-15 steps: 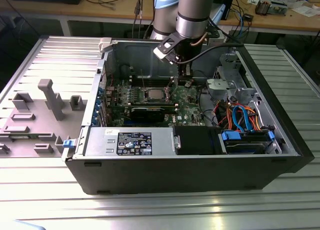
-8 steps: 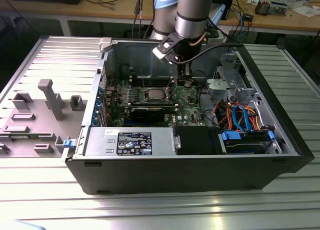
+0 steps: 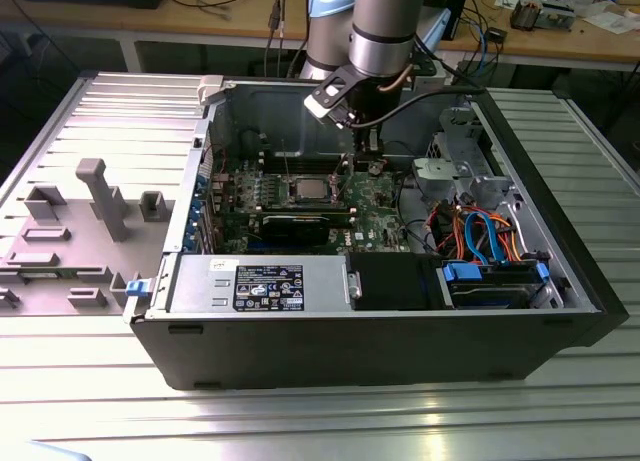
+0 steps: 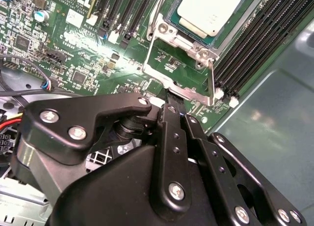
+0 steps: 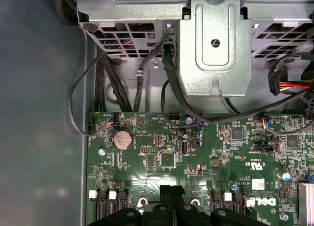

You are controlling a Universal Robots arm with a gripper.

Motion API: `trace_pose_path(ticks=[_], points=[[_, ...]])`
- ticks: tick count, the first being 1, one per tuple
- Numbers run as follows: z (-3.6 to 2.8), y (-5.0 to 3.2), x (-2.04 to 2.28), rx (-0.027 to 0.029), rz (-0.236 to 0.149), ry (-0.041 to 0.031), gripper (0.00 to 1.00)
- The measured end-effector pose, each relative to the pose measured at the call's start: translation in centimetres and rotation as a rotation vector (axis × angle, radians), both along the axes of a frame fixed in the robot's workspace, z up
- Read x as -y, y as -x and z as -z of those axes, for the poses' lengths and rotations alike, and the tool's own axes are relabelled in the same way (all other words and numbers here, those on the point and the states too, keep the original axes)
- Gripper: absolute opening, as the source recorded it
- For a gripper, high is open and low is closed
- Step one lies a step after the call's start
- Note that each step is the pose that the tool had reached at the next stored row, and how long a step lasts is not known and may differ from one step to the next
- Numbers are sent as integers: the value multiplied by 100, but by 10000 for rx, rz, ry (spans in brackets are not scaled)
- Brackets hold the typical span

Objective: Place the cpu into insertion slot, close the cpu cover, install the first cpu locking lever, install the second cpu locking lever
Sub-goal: 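Close the cpu cover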

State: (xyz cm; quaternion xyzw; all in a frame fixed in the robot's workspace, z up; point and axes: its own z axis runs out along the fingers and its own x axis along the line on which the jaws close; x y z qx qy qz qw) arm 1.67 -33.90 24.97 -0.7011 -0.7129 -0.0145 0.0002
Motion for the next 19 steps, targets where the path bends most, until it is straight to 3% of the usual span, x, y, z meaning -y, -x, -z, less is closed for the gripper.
trace_pose_path(ticks=[19], points=[[0,39,0,0,-1,0,11]])
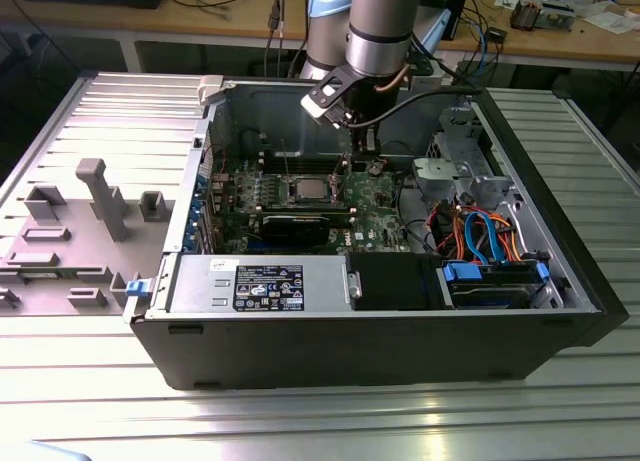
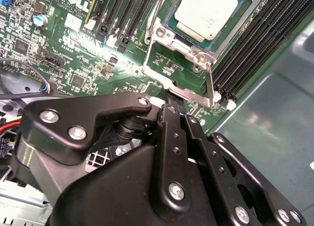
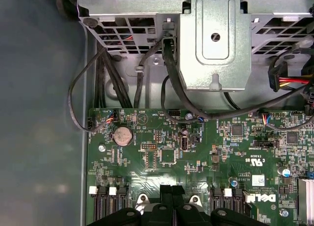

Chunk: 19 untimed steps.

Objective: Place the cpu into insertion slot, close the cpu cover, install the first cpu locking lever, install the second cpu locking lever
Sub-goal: 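Close the cpu cover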

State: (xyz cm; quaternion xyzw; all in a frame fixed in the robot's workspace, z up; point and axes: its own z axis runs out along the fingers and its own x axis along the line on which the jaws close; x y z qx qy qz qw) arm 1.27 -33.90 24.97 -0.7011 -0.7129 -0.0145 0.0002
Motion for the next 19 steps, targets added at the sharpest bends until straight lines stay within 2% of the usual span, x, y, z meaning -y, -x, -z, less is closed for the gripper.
trace_pose_path(ticks=[19], points=[[0,35,0,0,1,0,11]])
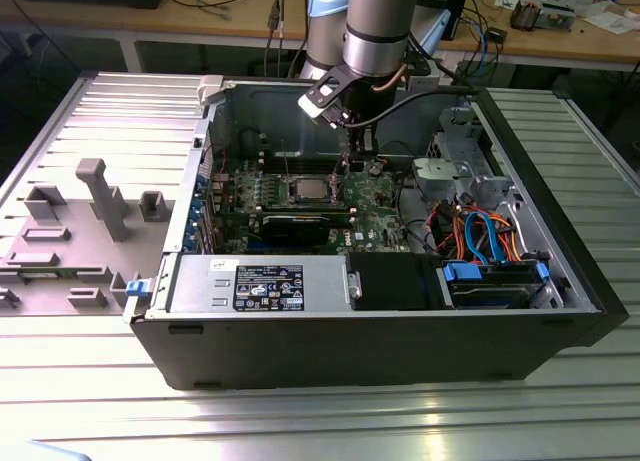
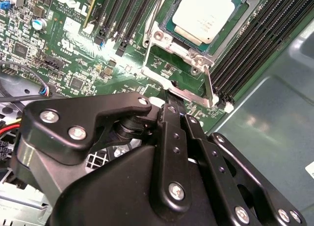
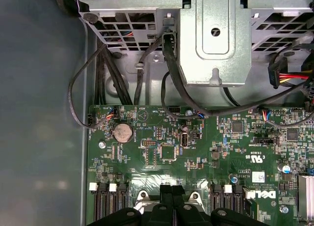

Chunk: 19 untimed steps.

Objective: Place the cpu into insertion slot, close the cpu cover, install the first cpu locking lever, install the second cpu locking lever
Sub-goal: 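Close the cpu cover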

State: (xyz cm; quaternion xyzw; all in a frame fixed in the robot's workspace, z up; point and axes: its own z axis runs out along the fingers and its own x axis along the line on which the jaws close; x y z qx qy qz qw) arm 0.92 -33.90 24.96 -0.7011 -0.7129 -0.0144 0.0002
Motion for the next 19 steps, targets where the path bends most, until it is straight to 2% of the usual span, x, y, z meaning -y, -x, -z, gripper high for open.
trace_pose_path(ticks=[19], points=[[2,108,0,0,0,-1,11]])
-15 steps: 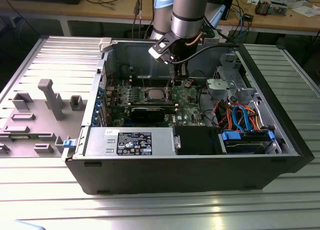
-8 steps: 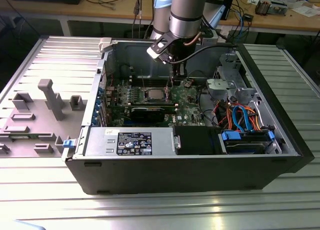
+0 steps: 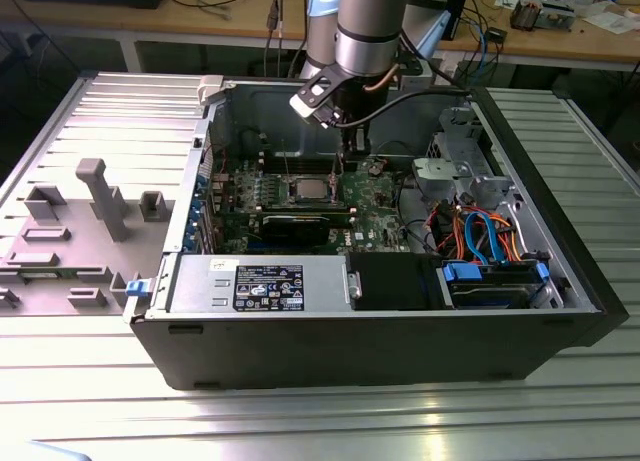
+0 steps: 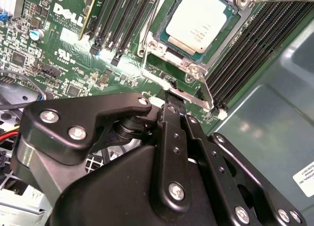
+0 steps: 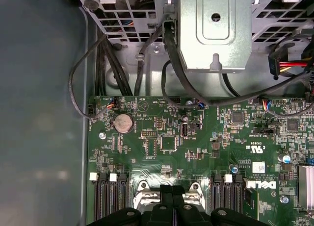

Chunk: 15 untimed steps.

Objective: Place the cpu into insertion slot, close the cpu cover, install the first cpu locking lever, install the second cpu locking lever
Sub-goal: 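Close the cpu cover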

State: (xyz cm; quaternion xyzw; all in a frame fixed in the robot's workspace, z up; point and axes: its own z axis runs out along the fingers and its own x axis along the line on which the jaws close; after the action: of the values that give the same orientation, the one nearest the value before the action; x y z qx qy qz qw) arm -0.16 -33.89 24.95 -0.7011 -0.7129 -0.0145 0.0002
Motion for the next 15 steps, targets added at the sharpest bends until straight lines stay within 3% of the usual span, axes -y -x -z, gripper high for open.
trace_pose_path(ticks=[15], points=[[6,64,0,0,-1,-4,11]])
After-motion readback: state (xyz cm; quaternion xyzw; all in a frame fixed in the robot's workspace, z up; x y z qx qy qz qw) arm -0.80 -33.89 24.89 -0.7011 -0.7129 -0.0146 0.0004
